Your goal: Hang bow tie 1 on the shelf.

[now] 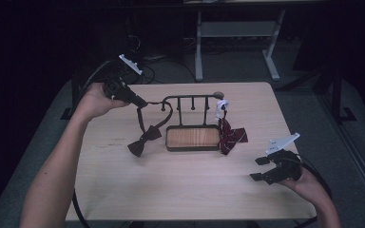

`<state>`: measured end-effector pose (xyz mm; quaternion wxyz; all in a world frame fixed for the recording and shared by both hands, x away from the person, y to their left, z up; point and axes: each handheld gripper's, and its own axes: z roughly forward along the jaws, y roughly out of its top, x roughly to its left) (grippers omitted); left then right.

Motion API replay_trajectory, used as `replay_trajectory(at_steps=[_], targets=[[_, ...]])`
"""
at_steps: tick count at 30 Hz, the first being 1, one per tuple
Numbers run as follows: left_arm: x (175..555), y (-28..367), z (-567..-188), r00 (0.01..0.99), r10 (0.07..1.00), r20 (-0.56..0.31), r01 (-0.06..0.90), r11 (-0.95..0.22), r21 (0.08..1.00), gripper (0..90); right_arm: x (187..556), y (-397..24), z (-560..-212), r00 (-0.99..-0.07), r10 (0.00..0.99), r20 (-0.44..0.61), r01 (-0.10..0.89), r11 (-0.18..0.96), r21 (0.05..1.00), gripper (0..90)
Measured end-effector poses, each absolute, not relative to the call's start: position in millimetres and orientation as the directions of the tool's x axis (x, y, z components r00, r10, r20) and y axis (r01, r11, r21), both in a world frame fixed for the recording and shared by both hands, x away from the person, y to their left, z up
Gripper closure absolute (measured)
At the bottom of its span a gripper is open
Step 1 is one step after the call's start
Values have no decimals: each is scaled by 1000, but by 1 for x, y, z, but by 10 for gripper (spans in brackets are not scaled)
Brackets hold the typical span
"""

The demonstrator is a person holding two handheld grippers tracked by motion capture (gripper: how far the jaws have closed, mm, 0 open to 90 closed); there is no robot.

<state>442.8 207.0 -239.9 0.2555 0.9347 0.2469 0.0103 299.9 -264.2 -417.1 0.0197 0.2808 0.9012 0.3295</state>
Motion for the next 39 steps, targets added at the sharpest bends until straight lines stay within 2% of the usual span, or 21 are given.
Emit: replay_trajectory(at_steps=[17, 39], targets=[[453, 206, -251, 858, 504, -94, 490, -750, 444, 889, 300, -265, -416, -842, 518, 152, 492, 622, 609, 328], [426, 207, -261, 878, 473, -74, 456, -777, 434, 770, 299, -268, -413, -834, 533, 142, 494, 607, 623, 325]])
